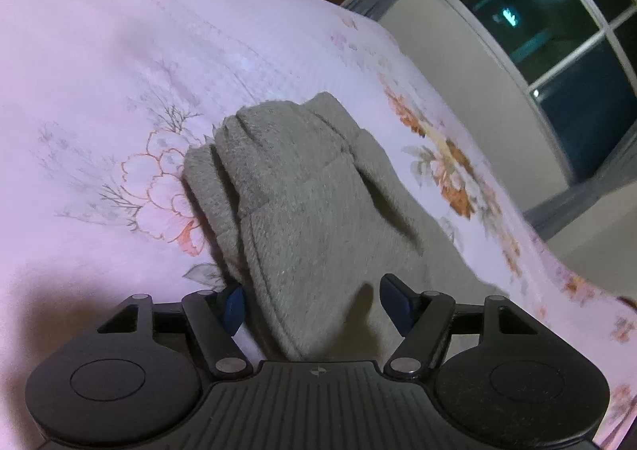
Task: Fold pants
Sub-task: 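Move the left gripper to the pant leg end and close on it, then lift the pant leg end with the left gripper and fold it over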
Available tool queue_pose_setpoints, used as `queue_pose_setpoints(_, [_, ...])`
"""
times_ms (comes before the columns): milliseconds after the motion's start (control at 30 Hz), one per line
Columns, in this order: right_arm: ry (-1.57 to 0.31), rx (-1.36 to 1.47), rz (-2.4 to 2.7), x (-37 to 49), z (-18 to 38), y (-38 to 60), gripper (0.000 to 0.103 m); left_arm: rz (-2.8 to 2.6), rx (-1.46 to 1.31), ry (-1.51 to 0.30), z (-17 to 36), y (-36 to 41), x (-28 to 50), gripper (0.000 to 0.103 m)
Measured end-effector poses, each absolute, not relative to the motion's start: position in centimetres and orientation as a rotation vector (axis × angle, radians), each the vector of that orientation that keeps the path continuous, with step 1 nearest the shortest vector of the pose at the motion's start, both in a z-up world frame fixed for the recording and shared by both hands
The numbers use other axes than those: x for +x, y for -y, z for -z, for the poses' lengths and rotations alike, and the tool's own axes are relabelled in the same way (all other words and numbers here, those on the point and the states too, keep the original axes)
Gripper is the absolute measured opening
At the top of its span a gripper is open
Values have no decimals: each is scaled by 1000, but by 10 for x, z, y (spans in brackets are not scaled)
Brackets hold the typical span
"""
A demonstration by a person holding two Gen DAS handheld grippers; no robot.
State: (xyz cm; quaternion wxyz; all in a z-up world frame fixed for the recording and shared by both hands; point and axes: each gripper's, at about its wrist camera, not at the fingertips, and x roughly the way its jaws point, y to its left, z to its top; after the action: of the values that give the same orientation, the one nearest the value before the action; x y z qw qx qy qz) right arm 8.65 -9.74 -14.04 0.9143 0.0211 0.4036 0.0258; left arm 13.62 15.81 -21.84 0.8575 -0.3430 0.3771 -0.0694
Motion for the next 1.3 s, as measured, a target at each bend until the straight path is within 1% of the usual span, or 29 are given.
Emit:
queue_pose_setpoints(167, [-826,45,-52,89,141,100,76,164,-778,-776,225,-156,149,68])
queue_pose_setpoints(200, [-825,47,-53,89,141,100,77,167,-798,-772,227,-156,152,65])
queue_pose_setpoints(233, [-825,49,-53,88,142,101,76,164,-815,-772,229,-157,155,54])
queue_pose_setpoints(267, [-824,51,-54,88,142,101,76,161,-838,-773,233,-158,158,47])
queue_pose_setpoints(333, [-824,50,-55,88,142,101,76,163,-892,-767,240,-161,162,43])
queue_pose_setpoints(467, [-821,45,-51,89,139,101,75,162,-909,-763,242,-156,168,41])
queue_pose_setpoints(500, [-818,47,-50,89,138,101,74,157,-916,-763,242,-155,168,35])
queue_pose_setpoints(533, [-812,47,-48,89,136,102,73,152,-922,-767,243,-153,168,22])
queue_pose_setpoints(700, [-757,-11,8,82,120,112,72,168,-860,-733,230,-150,159,19])
queue_pose_setpoints(800, [-734,-55,78,76,114,125,72,189,-803,-696,213,-149,156,18])
queue_pose_setpoints(867, [-736,-70,131,71,113,138,69,212,-758,-665,200,-144,155,18])
queue_pose_setpoints(967, [-736,-107,206,62,112,157,68,257,-684,-616,177,-132,152,18])
queue_pose_setpoints(1167, [-733,-51,296,37,111,203,68,390,-540,-521,125,-89,142,18])
queue_pose_setpoints(1300, [-725,-13,342,18,109,229,68,525,-401,-487,94,-38,129,18])
